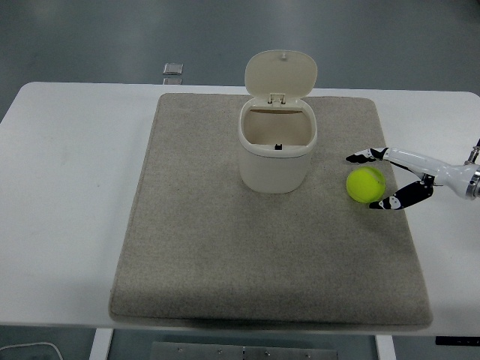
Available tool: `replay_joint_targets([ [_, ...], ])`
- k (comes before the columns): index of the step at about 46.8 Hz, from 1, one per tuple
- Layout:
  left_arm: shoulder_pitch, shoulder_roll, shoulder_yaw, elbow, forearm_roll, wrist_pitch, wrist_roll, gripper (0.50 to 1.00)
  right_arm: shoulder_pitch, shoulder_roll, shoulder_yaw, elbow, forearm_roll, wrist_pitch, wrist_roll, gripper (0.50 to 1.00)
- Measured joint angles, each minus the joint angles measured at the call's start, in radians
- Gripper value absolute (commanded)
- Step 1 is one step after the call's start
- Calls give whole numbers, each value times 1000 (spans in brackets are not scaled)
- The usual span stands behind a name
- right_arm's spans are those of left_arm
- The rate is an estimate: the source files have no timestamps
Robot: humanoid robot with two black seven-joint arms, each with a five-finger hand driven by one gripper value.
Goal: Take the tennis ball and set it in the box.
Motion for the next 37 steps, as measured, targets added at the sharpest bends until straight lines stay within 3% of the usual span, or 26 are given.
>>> replay_joint_targets([
  [6, 0, 0, 0, 0, 0, 0, 0, 992, 0, 1, -12, 0, -2, -11, 1, 860],
  [13, 0, 0, 0, 0, 0, 0, 0, 992, 1, 5, -13, -2, -19, -13, 1, 766],
  [19, 0, 0, 0, 0, 0, 0, 0, 992, 1, 6, -13, -2, -34, -14, 0, 729],
  [29, 0, 0, 0, 0, 0, 0, 0, 992, 3, 6, -13, -3, -37, -14, 0, 717],
  [34, 0, 0, 0, 0, 0, 0, 0, 992, 6, 6, -13, -3, -37, -14, 0, 682],
  [37, 0, 0, 0, 0, 0, 0, 0, 992, 9, 4, -11, -3, -34, -14, 0, 633],
])
